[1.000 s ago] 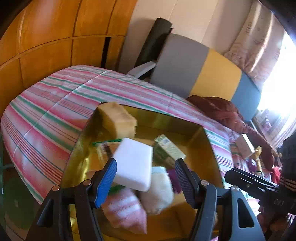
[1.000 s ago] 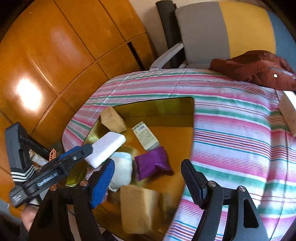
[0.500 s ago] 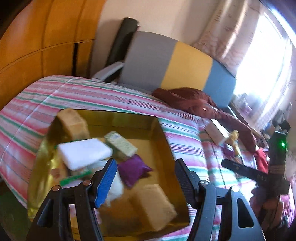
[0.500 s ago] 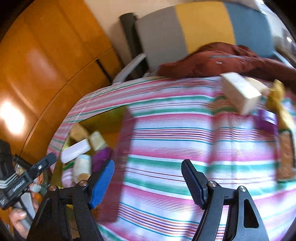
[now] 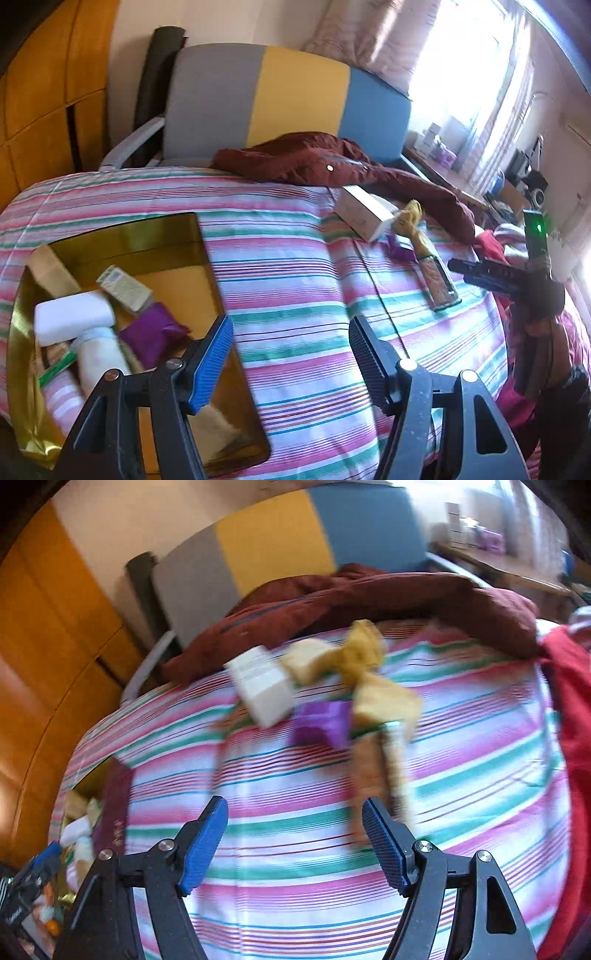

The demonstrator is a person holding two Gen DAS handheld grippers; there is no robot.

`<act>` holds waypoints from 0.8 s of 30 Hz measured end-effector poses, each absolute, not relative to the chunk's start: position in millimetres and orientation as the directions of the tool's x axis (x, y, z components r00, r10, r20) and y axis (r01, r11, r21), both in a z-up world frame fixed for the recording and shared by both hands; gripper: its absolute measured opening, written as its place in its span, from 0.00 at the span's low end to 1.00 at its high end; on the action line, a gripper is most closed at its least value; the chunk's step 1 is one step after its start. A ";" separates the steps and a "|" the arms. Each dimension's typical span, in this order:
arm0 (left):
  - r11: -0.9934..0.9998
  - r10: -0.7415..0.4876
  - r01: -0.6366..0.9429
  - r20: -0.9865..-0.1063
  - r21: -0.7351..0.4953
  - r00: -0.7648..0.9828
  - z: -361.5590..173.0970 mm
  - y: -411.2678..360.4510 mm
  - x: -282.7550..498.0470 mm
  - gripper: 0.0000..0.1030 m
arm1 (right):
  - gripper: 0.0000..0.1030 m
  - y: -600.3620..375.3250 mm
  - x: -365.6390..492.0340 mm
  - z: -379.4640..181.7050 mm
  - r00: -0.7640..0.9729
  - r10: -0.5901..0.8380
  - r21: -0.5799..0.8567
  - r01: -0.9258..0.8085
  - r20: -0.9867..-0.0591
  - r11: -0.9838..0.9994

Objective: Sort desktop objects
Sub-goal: 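Move both open grippers back to the pile of items, then grasp the purple fabric pouch with the right gripper while the left grasps the white box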

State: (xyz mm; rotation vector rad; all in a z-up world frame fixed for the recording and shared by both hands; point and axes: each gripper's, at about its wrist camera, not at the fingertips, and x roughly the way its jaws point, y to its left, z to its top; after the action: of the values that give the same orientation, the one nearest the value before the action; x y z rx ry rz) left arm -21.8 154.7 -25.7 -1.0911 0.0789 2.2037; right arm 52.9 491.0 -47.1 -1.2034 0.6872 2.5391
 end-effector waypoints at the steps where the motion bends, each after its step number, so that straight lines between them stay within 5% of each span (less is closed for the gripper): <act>1: -0.770 0.539 -0.597 -0.729 -0.225 -0.421 -26.3 159.7 -21.3 0.64 | 0.73 497.5 54.6 -47.7 -0.626 0.030 0.306 -0.422 -0.779 -0.853; 14: -0.754 0.523 -0.622 -0.767 -0.213 -0.371 -36.5 203.8 -30.5 0.64 | 0.67 497.3 -13.8 -60.4 -0.620 -0.023 0.205 -0.224 -0.784 -0.953; 24: -0.754 0.504 -0.622 -0.794 -0.211 -0.341 -46.5 232.2 -49.9 0.64 | 0.67 524.2 -60.7 -100.3 -0.563 -0.045 0.229 -0.260 -0.826 -0.938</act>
State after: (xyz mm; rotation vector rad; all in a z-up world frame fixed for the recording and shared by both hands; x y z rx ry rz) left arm -49.9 232.2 -46.5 -1.1915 0.1680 2.1196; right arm -60.7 524.2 -100.3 -1.4015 0.4980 2.6256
